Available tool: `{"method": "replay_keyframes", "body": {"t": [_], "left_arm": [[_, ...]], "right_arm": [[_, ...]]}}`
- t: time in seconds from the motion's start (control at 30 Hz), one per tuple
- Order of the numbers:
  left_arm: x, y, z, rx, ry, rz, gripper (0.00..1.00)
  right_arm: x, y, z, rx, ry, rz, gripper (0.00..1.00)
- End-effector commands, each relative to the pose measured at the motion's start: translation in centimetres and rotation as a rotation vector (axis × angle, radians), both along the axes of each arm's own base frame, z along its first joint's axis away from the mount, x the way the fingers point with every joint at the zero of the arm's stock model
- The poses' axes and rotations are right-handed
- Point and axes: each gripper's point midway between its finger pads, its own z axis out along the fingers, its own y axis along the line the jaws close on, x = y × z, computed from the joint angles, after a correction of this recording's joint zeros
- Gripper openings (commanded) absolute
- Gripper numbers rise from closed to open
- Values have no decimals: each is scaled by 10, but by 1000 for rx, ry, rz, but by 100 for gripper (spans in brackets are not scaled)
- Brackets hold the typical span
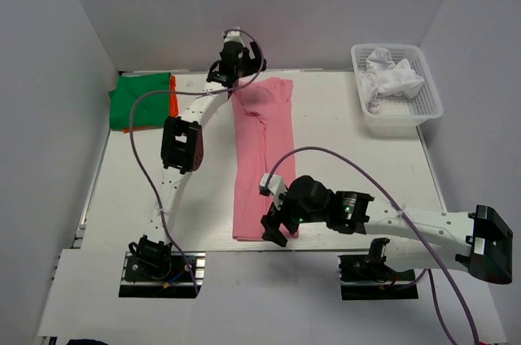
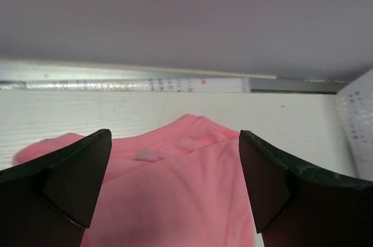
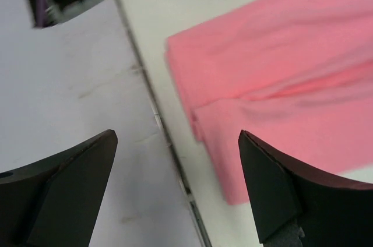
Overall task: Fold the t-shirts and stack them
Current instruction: Rotate the tshirt 90 degrees, then grab the bottom of the folded rectangular tshirt with both arms
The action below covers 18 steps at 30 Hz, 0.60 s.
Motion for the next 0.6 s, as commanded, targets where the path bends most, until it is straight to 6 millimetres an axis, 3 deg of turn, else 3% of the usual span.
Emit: {"method": "replay_keyframes", "body": {"t": [0.0, 0.07, 0.1, 0.13, 0.17, 0.2, 0.23, 0.27, 0.3, 0.33, 0.37, 0.43, 0.53, 0.57], "left_arm": [[-45, -8, 186, 58, -252, -72, 100], [-68, -1, 207, 62, -223, -90, 100], [-97, 9, 219, 75, -182, -104, 100], [-114, 12, 221, 67, -152, -124, 100], [-135, 15, 184, 112, -60, -174, 100], [-161, 14, 172, 122, -1, -215, 100], [-189, 29, 197, 106, -12, -197, 100], [-221, 31, 139, 108, 143, -210, 100], [-246, 29, 127, 85, 184, -237, 100], [-275, 32, 143, 8, 176, -231, 100], [-305, 45, 85, 12, 302, -208, 100], [-348, 32, 69, -47, 330, -295, 100], [-422, 31, 32, -112, 474, -390, 100], [-444, 37, 10, -115, 549, -385, 100]], "right_arm": [[42, -5, 7, 48, -64, -298, 90], [52, -17, 8, 55, -67, -403, 90], [60, -25, 3, 52, -56, -496, 90], [62, -30, 11, 96, -32, -550, 90], [66, -39, 1, 82, -30, -596, 90], [65, -43, 0, 98, 7, -634, 90], [65, -52, -14, 71, 21, -656, 90], [61, -57, -15, 62, 41, -662, 90], [61, -62, -20, 54, 74, -694, 90], [59, -66, -24, 30, 88, -693, 90], [50, -66, -26, 13, 126, -666, 90], [40, -72, -37, -30, 194, -662, 90], [31, -76, -50, -58, 244, -652, 90], [32, -79, -55, -67, 251, -661, 90]]}}
